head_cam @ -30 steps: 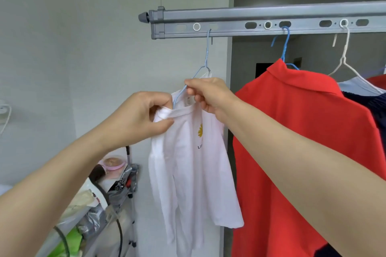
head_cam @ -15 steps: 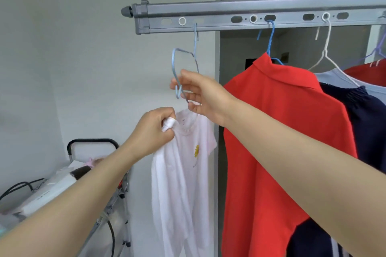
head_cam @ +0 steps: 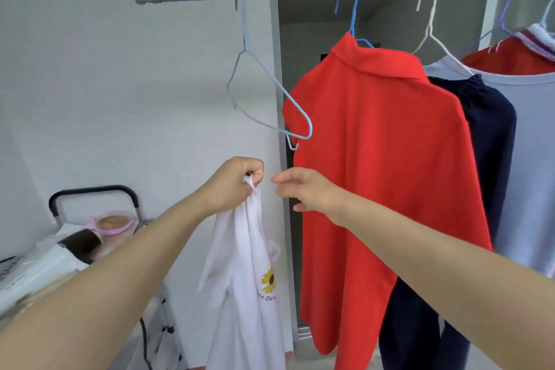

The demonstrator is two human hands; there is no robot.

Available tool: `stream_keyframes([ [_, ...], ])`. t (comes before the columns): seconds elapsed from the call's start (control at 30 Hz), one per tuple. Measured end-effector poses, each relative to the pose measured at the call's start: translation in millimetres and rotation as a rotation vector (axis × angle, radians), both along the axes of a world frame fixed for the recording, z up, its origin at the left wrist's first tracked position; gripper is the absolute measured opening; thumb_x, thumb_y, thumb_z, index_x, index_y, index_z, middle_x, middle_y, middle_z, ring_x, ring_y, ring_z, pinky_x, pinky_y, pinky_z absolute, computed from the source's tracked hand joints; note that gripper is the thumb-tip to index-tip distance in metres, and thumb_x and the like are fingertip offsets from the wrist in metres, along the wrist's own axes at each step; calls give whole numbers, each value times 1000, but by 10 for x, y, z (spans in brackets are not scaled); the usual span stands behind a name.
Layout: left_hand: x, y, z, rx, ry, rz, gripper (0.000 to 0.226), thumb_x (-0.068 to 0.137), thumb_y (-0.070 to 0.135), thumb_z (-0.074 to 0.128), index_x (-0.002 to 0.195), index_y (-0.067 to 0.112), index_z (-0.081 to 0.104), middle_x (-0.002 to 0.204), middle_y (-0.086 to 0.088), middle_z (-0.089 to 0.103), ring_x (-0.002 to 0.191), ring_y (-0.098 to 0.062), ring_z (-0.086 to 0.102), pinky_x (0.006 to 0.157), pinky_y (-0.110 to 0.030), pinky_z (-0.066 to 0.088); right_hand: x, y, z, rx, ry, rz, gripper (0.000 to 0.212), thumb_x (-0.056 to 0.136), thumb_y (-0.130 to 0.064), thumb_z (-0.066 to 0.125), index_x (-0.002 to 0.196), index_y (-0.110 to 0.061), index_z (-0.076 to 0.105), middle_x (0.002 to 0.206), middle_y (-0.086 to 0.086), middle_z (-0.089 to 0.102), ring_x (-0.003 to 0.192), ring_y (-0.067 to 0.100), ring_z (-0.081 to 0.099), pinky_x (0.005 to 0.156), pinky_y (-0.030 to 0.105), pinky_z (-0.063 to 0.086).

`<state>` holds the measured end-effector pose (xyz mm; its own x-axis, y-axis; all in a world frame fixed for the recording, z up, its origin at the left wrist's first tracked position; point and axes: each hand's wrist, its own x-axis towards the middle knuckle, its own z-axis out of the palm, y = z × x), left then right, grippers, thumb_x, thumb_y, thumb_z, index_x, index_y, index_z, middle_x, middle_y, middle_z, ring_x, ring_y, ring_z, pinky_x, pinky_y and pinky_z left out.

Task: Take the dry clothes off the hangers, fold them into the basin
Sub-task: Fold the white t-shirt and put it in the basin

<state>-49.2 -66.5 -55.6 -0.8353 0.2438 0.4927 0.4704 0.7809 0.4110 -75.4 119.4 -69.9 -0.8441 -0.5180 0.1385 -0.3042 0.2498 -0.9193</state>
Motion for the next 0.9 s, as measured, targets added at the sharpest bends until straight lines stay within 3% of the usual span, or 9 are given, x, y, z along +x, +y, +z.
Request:
stream_keyframes([
  [0.1,79,167,-165,-77,-88,-131,45,55,-22,30,59,21,41,62,8,49,63,-5,45,62,-10,35,-44,28,-528,214,12,26,34,88,-18,62,121,-23,57,126,2,53,114,14,54,87,25,44],
  [0.17,154,327,-322,-142,-145,-172,42,54,-21,28,61,17,45,64,7,51,63,-3,46,60,-10,35,-36,87,-905,297,-42,41,28,84,-21,67,109,-31,58,121,-1,55,108,13,55,83,23,43],
  [0.33,285,682,-685,-180,-257,-281,43,56,-20,27,67,12,54,71,5,58,64,-5,48,57,-11,35,108,318,-1592,484,-194,68,26,79,-9,66,70,-25,46,68,-10,45,64,6,42,57,15,33],
  [0.43,296,831,-844,-165,-272,-350,42,57,-19,27,69,10,55,74,5,58,70,-7,51,60,-13,37,215,543,-1999,765,-187,10,29,81,-12,60,61,-20,41,55,-9,50,55,12,40,53,21,35],
  [0.57,197,988,-1051,-178,-242,-456,47,57,-19,28,74,14,57,81,7,55,77,-11,52,64,-21,40,299,1044,-2439,916,-181,-177,22,81,-30,56,64,-24,43,73,-7,54,66,15,52,64,28,44],
  [0.7,-44,1101,-1474,-224,-230,-450,58,60,-22,28,85,19,61,95,7,56,89,-18,56,77,-40,47,453,1681,-2713,982,-282,-350,15,73,-23,58,65,-25,45,74,-9,52,80,20,59,71,29,50],
  [0.77,-226,1138,-1787,-269,-276,-395,63,63,-21,30,95,21,63,101,9,58,94,-16,58,80,-38,49,583,1974,-2826,1012,-359,-419,21,73,-19,56,60,-25,41,69,-10,48,84,23,62,70,27,47],
  [0.83,-400,1190,-2117,-305,-396,-333,62,67,-18,31,94,28,62,98,6,62,86,-14,59,71,-30,48,757,2232,-2910,985,-425,-519,16,71,-12,49,60,-24,48,69,-9,52,80,21,61,67,25,46],
  [0.9,-484,1235,-2376,-411,-454,-273,48,66,-13,28,70,29,51,75,2,55,67,-19,50,56,-29,36,910,2387,-2911,952,-435,-586,23,69,-10,43,74,-24,60,82,-7,61,83,20,61,69,26,51],
])
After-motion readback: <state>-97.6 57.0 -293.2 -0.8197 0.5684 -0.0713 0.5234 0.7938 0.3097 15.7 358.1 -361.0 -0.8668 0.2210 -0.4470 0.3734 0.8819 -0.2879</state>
